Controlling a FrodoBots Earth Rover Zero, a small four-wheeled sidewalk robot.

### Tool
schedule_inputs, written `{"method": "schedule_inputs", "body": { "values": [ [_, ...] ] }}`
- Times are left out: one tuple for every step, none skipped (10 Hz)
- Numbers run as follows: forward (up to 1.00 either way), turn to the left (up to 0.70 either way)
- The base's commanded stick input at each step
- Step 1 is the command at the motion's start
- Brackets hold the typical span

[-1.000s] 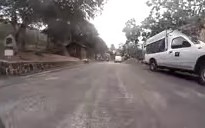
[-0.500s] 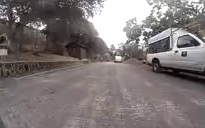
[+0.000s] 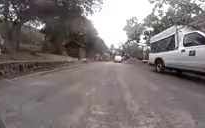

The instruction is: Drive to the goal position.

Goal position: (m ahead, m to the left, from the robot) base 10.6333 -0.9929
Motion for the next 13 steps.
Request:
{"method": "schedule_inputs", "body": {
  "values": [
    [0.7,0.0],
    [0.7,0.0],
    [0.7,0.0],
    [0.7,0.0],
    [0.7,0.0],
    [0.7,0.0],
    [0.7,0.0],
    [0.7,0.0],
    [0.7,0.0],
    [0.7,0.0],
    [0.7,0.0],
    [0.7,0.0],
    [0.7,0.0]
  ]
}}
